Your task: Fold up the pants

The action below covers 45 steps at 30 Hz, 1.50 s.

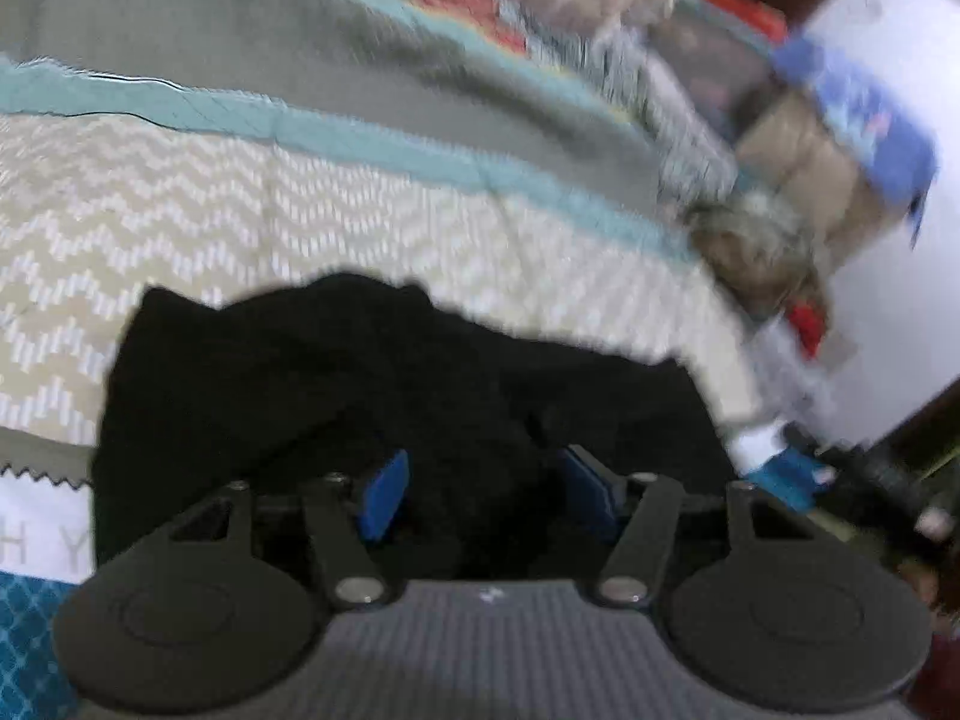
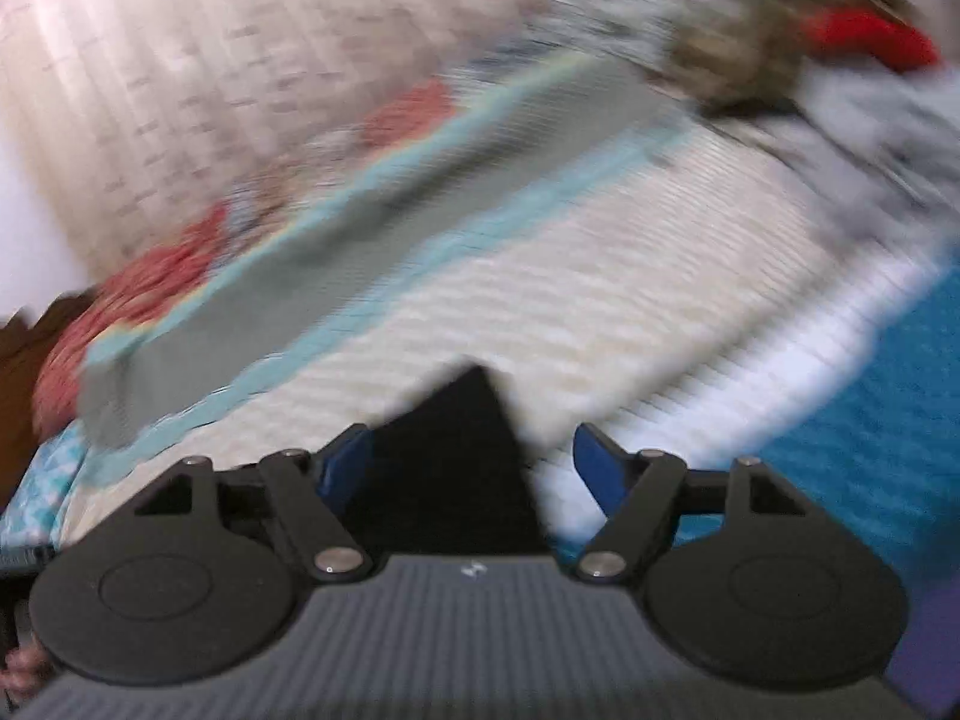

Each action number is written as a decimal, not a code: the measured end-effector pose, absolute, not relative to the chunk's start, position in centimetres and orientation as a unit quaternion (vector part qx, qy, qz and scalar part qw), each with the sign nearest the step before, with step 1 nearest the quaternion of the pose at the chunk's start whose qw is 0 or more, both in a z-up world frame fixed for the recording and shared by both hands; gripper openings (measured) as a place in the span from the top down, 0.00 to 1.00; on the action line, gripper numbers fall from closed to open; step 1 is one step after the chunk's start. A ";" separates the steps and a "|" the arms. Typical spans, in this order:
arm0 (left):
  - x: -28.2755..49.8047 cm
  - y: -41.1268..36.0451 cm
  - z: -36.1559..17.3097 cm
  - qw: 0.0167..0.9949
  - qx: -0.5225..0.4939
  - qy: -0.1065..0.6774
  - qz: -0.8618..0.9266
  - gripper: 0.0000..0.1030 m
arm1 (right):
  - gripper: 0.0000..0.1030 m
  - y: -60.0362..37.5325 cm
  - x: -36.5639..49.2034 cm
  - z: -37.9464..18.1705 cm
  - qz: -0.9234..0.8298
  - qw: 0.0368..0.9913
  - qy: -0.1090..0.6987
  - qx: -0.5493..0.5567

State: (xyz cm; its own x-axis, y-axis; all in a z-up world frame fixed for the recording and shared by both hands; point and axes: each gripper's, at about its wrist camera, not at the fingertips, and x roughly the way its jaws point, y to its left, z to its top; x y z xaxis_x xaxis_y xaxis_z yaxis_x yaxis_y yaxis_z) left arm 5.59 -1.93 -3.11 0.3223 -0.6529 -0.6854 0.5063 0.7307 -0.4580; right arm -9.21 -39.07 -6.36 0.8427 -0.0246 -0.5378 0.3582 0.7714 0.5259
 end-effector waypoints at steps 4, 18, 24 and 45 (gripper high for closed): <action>4.8 -4.5 -5.1 0.818 0.009 0.471 -0.331 0.41 | 0.28 -39.7 -10.4 -9.2 -0.110 0.880 0.276 0.370; 5.4 -7.2 7.7 0.790 -0.069 0.441 -0.419 0.18 | 0.84 -30.2 -7.3 -2.1 0.053 0.928 0.263 0.258; 7.7 -9.4 6.3 0.750 -0.077 0.500 -0.425 0.33 | 0.85 -23.5 -5.0 0.1 0.129 0.942 0.264 0.163; 9.4 6.9 -4.9 0.803 -0.140 0.514 -0.268 0.79 | 0.51 -15.5 -1.0 -8.0 0.285 0.851 0.415 0.150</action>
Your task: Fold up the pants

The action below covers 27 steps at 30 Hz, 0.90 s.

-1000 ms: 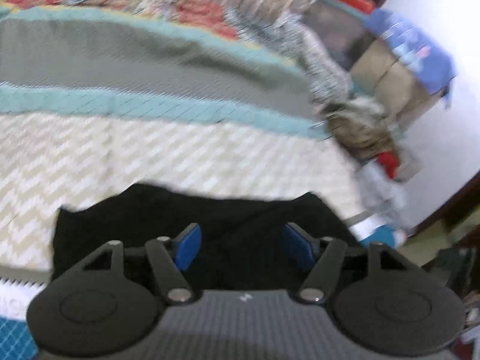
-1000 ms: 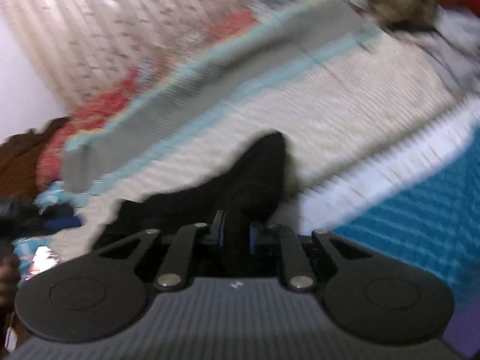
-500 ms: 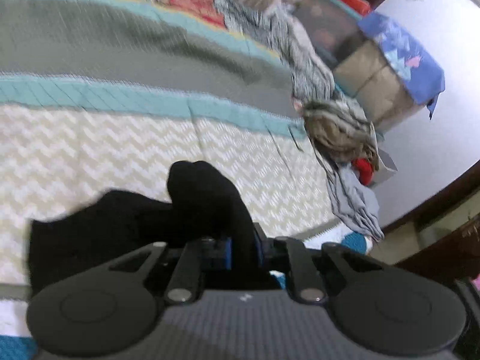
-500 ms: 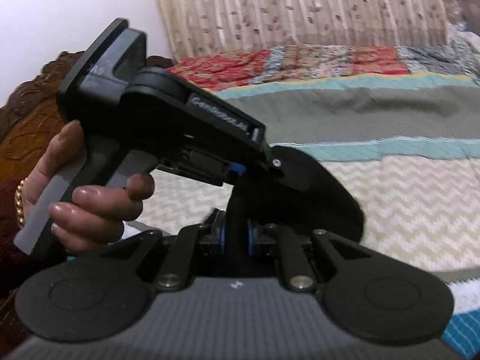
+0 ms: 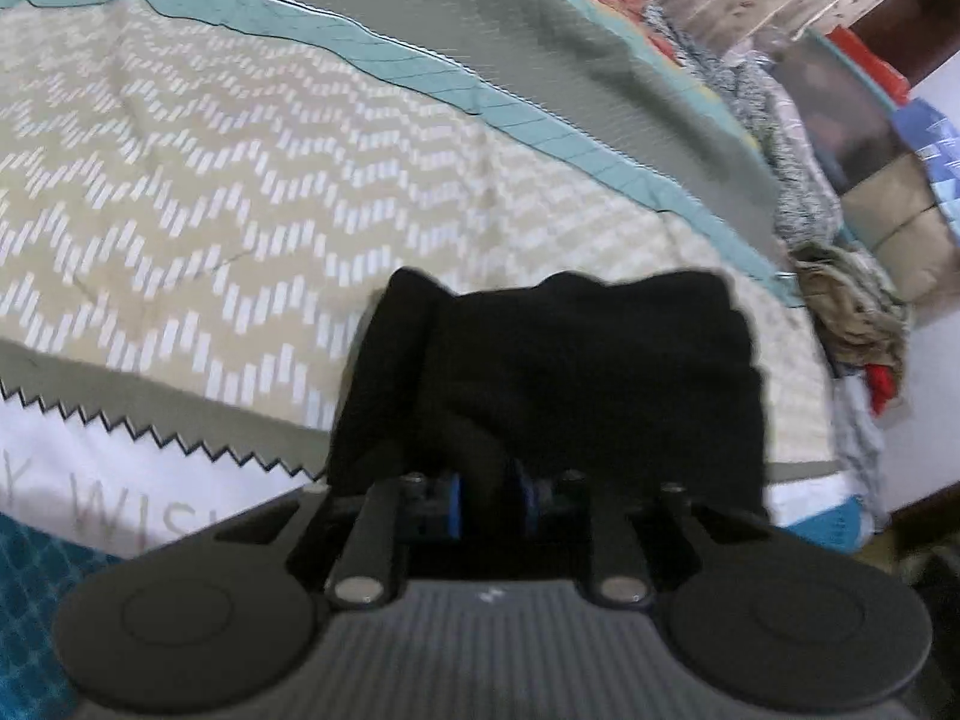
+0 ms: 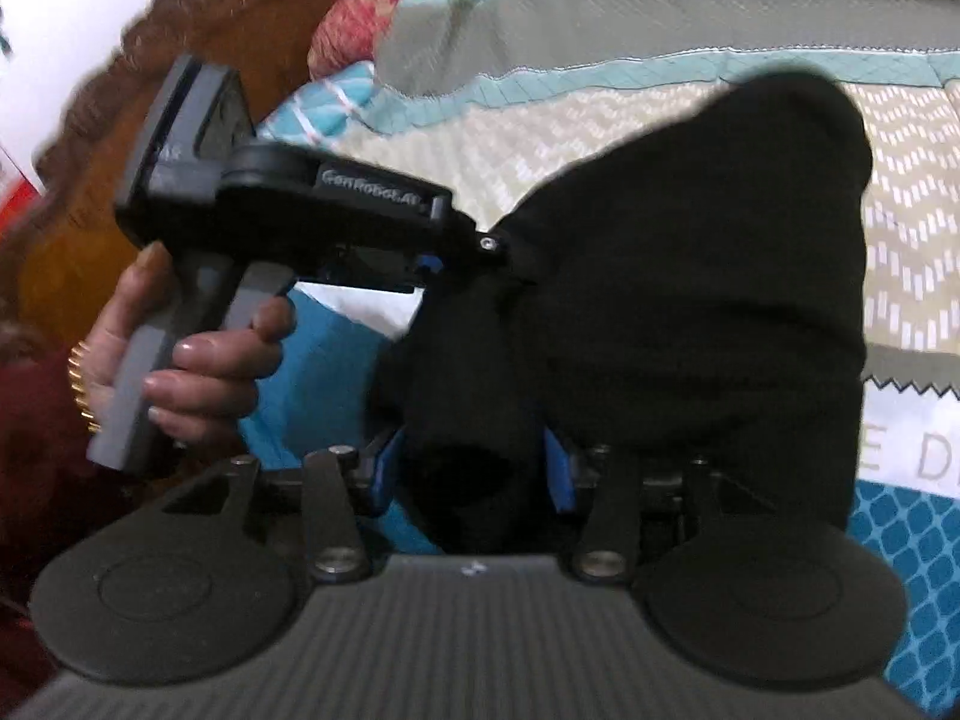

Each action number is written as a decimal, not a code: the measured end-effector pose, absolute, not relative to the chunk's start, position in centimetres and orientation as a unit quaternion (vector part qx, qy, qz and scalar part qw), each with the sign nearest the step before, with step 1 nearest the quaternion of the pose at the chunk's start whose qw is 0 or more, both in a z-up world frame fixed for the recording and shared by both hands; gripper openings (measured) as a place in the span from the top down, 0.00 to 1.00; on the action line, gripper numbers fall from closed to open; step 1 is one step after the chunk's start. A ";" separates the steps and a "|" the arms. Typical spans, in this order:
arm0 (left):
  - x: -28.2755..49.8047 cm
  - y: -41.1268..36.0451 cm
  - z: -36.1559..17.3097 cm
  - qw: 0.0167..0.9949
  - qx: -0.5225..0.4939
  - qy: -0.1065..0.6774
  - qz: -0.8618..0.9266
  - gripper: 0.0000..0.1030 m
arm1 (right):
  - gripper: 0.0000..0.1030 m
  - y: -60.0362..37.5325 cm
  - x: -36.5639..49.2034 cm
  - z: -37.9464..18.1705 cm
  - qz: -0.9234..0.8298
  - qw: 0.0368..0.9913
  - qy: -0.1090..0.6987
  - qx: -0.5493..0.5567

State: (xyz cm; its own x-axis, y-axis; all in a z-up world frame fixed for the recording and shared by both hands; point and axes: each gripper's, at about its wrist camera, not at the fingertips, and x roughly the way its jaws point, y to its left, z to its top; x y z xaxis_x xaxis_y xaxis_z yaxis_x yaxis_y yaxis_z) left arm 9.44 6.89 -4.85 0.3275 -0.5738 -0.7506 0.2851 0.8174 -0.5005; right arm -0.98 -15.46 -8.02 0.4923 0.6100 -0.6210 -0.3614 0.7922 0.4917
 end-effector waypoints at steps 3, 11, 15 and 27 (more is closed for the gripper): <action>8.8 6.7 -4.1 0.816 -0.123 0.501 -0.261 0.74 | 0.50 -15.0 -1.7 -7.0 0.288 0.857 0.411 0.116; 6.2 9.5 0.7 0.839 -0.128 0.459 -0.265 0.46 | 0.50 -18.7 -4.9 -3.4 0.300 0.875 0.352 0.146; 5.2 8.7 0.6 0.822 -0.135 0.476 -0.282 0.46 | 0.50 -18.9 -5.4 -2.8 0.289 0.885 0.333 0.146; 3.5 6.5 0.0 0.818 -0.100 0.489 -0.287 0.48 | 0.50 -13.3 -2.0 -3.9 0.341 0.858 0.368 0.112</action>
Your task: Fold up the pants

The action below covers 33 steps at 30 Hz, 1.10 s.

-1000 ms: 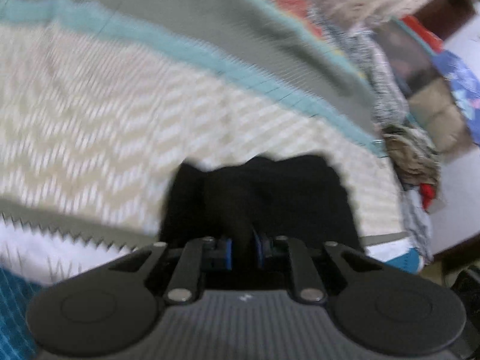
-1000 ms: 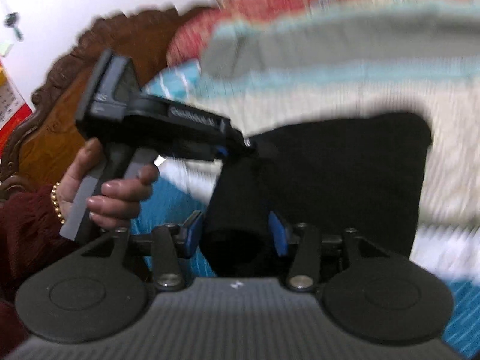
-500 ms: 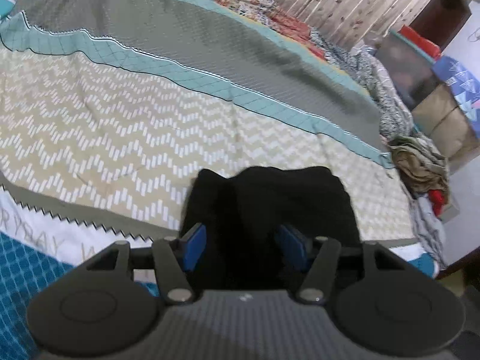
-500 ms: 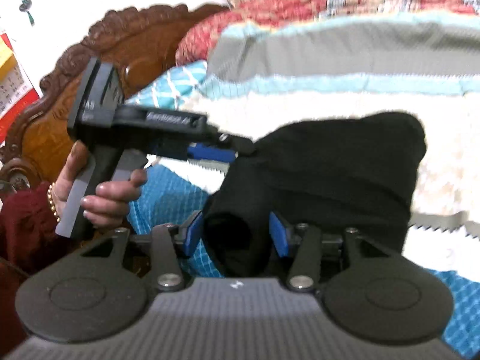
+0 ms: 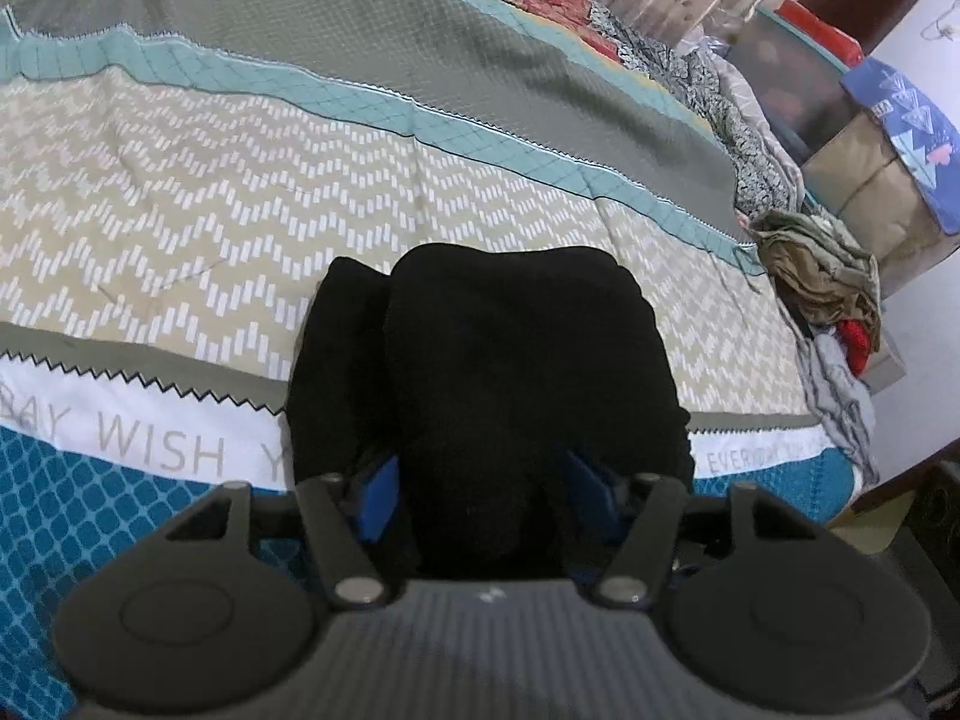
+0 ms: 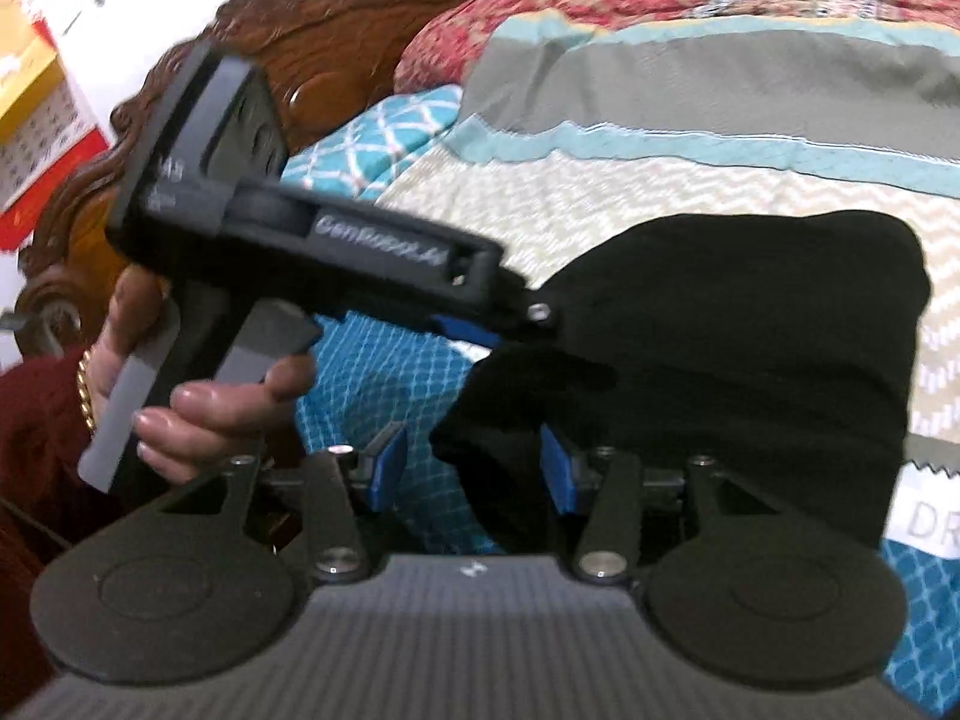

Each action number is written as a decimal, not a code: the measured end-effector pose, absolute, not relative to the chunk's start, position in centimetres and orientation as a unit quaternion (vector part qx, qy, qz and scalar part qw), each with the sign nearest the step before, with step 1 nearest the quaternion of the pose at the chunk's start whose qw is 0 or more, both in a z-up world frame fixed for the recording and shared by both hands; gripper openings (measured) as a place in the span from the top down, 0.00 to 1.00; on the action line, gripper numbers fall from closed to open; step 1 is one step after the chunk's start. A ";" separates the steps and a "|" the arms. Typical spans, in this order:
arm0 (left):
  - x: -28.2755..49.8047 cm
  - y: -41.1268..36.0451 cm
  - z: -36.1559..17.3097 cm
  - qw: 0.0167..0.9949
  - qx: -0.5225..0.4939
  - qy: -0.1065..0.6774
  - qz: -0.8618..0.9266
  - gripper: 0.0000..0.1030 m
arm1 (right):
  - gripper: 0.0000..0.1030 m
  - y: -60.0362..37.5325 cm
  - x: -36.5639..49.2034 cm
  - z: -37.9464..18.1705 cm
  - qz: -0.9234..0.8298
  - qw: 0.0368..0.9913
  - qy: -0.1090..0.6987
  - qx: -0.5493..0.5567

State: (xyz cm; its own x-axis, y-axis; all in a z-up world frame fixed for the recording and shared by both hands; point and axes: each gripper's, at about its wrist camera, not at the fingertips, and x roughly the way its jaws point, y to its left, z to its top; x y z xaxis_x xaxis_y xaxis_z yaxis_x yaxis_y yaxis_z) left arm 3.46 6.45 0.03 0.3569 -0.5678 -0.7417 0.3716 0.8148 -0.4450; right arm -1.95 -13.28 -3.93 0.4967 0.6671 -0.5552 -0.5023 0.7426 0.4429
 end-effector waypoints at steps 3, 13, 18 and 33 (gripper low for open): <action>3.3 5.7 0.2 0.829 -0.072 0.483 -0.274 0.64 | 0.50 -13.7 -2.0 -3.4 0.337 0.864 0.357 0.113; 1.0 3.7 2.4 0.868 0.015 0.415 -0.271 0.87 | 0.50 -19.3 -0.9 -1.8 0.288 0.886 0.319 0.176; -2.2 -0.1 3.2 0.881 0.099 0.360 -0.290 0.87 | 0.35 -24.4 2.9 0.5 0.177 0.897 0.307 0.265; -6.9 -7.2 2.3 0.871 0.230 0.293 -0.320 0.87 | 0.81 -18.9 8.9 -1.4 0.142 0.871 0.466 0.059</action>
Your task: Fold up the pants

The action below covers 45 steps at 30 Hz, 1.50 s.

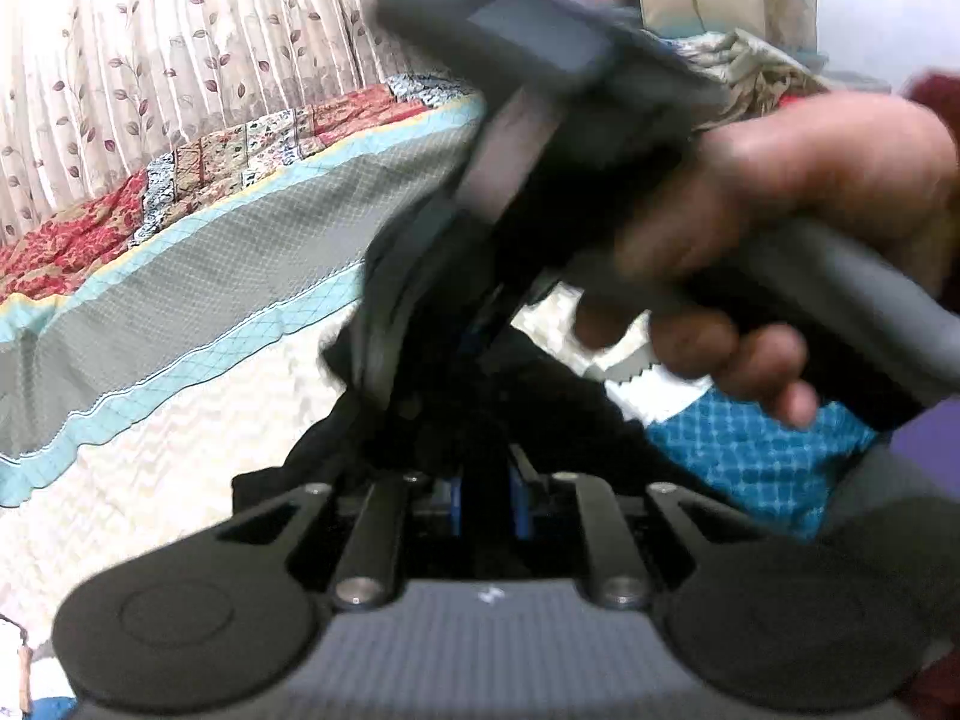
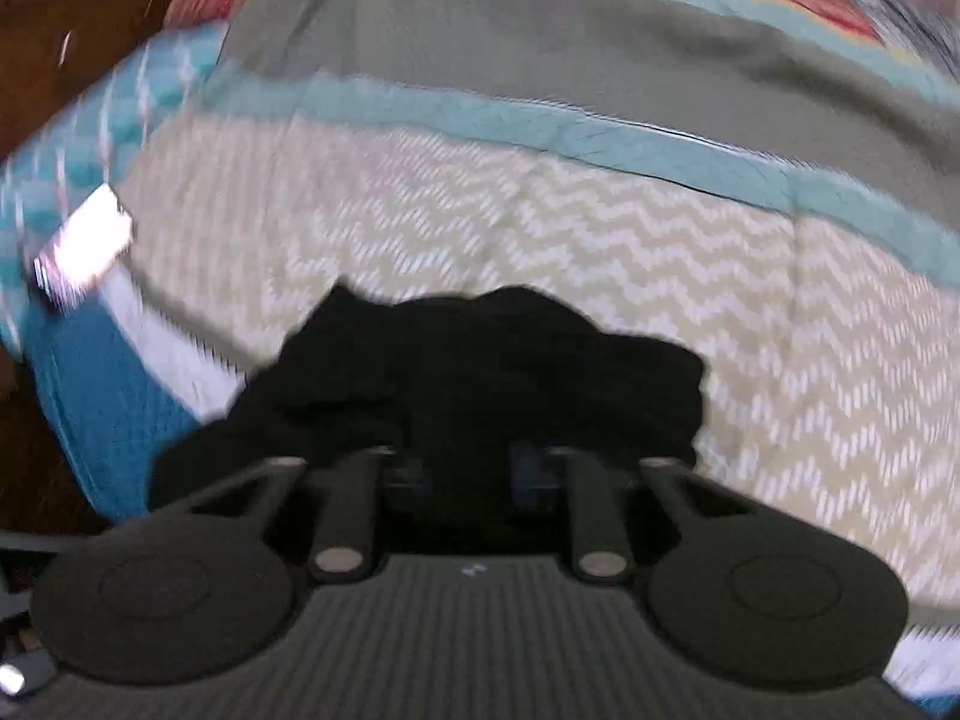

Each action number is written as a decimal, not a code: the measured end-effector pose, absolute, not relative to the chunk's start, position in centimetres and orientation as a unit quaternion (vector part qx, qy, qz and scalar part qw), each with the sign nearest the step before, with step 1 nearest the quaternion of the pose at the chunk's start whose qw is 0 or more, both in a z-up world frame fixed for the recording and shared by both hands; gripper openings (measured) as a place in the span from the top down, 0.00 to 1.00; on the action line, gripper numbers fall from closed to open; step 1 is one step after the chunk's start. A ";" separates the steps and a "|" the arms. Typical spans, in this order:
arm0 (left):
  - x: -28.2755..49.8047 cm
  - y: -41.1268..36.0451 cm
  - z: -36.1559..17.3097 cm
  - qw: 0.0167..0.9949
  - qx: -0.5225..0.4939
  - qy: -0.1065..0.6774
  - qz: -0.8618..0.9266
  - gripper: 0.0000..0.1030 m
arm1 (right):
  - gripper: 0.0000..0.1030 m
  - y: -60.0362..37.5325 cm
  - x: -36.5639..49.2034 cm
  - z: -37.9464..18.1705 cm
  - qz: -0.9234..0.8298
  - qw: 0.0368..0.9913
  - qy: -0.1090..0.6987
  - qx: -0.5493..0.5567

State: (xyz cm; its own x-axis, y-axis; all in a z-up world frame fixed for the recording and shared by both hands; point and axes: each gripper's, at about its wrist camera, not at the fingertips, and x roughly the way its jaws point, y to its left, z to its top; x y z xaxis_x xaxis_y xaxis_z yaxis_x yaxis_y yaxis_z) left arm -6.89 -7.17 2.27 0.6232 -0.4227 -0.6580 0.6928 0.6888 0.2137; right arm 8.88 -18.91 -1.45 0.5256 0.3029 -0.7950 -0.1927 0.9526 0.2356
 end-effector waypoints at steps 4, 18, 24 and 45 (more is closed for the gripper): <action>-6.8 -7.3 2.9 0.874 0.196 0.289 -0.338 0.78 | 0.83 -25.1 6.7 0.0 0.119 0.879 0.410 0.215; -5.9 -11.8 4.1 0.811 0.132 0.345 -0.453 0.86 | 0.83 -35.1 1.2 -0.8 0.033 0.849 0.320 0.419; -6.5 -14.6 2.9 0.791 0.142 0.362 -0.473 0.86 | 0.84 -37.4 0.1 -1.8 0.011 0.848 0.312 0.428; -6.4 -15.8 2.3 0.789 0.160 0.389 -0.448 0.86 | 0.79 -37.6 0.1 -2.5 0.004 0.867 0.326 0.377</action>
State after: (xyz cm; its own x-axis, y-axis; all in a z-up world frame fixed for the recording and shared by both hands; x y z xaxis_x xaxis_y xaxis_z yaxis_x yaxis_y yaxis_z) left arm -6.42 -15.82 2.26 0.2965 -0.5815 -0.7576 0.8310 0.5480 -0.0954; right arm 0.08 -37.61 -2.49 0.7880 0.2520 -0.5617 0.2388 0.7159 0.6561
